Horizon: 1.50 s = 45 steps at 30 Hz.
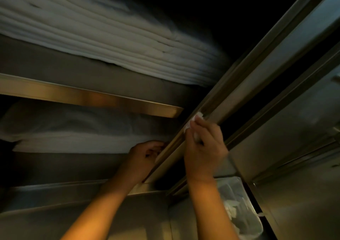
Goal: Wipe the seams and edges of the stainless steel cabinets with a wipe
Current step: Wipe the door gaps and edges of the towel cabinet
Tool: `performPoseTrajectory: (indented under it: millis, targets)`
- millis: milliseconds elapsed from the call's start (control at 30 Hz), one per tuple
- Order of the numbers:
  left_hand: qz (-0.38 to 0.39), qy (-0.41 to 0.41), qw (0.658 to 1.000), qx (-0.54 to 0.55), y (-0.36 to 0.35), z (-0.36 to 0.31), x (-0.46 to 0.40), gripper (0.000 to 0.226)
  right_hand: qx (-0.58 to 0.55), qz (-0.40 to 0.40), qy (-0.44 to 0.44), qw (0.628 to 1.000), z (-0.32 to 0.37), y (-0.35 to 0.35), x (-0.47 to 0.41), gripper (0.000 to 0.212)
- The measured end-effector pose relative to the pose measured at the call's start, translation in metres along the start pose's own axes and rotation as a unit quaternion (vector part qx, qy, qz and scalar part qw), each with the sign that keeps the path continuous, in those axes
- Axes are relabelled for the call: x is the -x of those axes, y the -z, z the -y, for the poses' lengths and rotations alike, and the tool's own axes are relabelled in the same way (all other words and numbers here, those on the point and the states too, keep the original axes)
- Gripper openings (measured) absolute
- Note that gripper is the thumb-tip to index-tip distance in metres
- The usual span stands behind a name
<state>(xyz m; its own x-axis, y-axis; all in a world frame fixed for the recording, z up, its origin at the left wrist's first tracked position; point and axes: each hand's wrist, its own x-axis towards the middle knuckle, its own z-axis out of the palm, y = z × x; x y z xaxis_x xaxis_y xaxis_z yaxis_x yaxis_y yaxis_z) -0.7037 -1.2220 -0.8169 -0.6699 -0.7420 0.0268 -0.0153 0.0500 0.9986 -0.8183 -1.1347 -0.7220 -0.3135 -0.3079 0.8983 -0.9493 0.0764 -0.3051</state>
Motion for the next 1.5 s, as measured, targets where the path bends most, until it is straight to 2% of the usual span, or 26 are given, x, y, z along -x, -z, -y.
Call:
performPoseTrajectory:
  millis: [100, 333, 400, 533, 633, 800, 933, 1067, 1167, 1267, 1400, 1500]
  targets:
    - [-0.002, 0.010, 1.000, 0.008, 0.006, 0.001, 0.003, 0.044, -0.023, 0.022, -0.052, 0.998, -0.015, -0.020, 0.056, 0.003]
    - [-0.007, 0.057, 0.998, -0.003, 0.012, 0.007, 0.014, 0.048, -0.052, 0.139, -0.257, 0.955, -0.046, -0.071, 0.201, 0.019]
    - [-0.008, 0.063, 0.998, -0.001, 0.015, 0.010, 0.016, 0.044, -0.027, 0.164, -0.273, 0.948, -0.051, -0.082, 0.227, 0.026]
    - [-0.025, 0.071, 0.997, -0.002, 0.017, 0.019, 0.017, 0.036, -0.004, 0.190, -0.278, 0.942, -0.066, -0.097, 0.264, 0.022]
    - [-0.008, 0.067, 0.998, -0.013, 0.013, 0.017, 0.020, 0.037, 0.010, 0.227, -0.280, 0.933, -0.072, -0.102, 0.285, 0.023]
    - [0.000, 0.078, 0.997, -0.026, 0.020, 0.018, 0.019, 0.037, -0.017, 0.222, -0.285, 0.932, -0.070, -0.088, 0.261, 0.015]
    - [-0.018, 0.047, 0.999, -0.019, 0.022, 0.013, 0.012, 0.035, -0.040, 0.134, -0.220, 0.965, -0.039, -0.054, 0.178, 0.016]
    - [-0.023, 0.006, 1.000, -0.004, 0.015, 0.006, 0.002, 0.034, -0.006, 0.067, -0.056, 0.996, -0.012, -0.002, 0.059, 0.008]
    - [0.004, 0.003, 1.000, 0.030, 0.005, 0.002, -0.002, 0.027, 0.018, 0.046, 0.068, 0.996, 0.006, 0.031, -0.033, 0.009]
    - [-0.002, -0.015, 0.999, 0.034, -0.004, -0.001, -0.004, 0.026, 0.035, 0.009, 0.167, 0.985, 0.010, 0.044, -0.099, 0.008]
    - [-0.007, -0.015, 0.999, 0.047, -0.006, -0.002, -0.008, 0.027, 0.057, -0.010, 0.218, 0.974, 0.003, 0.041, -0.112, 0.005]
    - [-0.005, -0.009, 0.999, 0.050, -0.006, -0.002, -0.009, 0.028, 0.084, 0.047, 0.208, 0.973, -0.009, 0.029, -0.061, 0.007]
